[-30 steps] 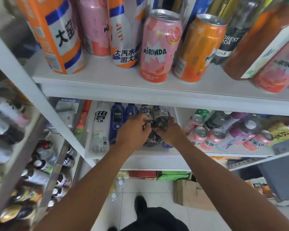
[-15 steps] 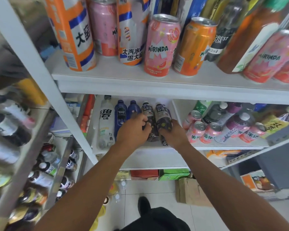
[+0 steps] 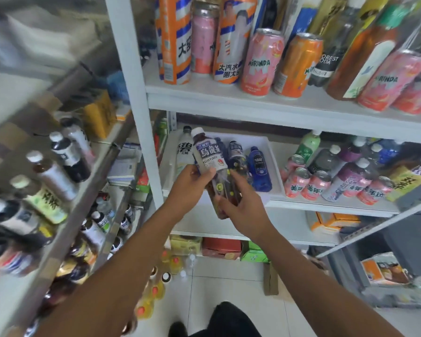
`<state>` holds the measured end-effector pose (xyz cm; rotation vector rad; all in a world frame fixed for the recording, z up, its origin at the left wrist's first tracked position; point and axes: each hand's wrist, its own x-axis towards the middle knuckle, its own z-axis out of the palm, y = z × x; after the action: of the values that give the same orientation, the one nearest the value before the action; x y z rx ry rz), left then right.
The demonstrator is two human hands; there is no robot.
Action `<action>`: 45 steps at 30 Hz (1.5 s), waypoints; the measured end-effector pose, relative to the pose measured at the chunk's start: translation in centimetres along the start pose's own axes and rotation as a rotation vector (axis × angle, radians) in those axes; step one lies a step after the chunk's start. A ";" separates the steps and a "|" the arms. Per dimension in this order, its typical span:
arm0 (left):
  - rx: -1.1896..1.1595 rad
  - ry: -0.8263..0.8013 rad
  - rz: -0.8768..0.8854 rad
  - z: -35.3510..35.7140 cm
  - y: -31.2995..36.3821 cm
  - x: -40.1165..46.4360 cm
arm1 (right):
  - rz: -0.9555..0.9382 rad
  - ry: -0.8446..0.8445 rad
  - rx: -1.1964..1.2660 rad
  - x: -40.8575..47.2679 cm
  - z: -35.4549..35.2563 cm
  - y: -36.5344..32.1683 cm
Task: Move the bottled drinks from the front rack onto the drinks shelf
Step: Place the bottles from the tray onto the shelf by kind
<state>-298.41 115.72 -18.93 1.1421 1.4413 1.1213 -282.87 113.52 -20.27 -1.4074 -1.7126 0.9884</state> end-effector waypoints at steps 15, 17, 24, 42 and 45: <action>-0.152 0.559 0.197 -8.7 3.6 -18.2 | -0.402 -0.478 0.274 -6.2 5.5 -9.2; -0.144 0.623 0.211 -9.5 4.1 -21.3 | -0.444 -0.547 0.333 -7.8 6.5 -10.5; -0.151 0.834 0.244 -12.2 5.7 -30.5 | -0.584 -0.763 0.446 -13.4 9.4 -15.5; -0.121 1.213 0.326 -19.5 6.9 -46.3 | -0.805 -0.959 0.415 -25.0 18.8 -25.7; -0.092 1.277 0.338 -21.8 6.6 -48.7 | -0.871 -0.867 0.332 -28.0 21.2 -27.5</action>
<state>-313.61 66.58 -3.20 0.5395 2.0875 2.3598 -309.28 80.02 -7.14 0.1102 -2.2697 1.3239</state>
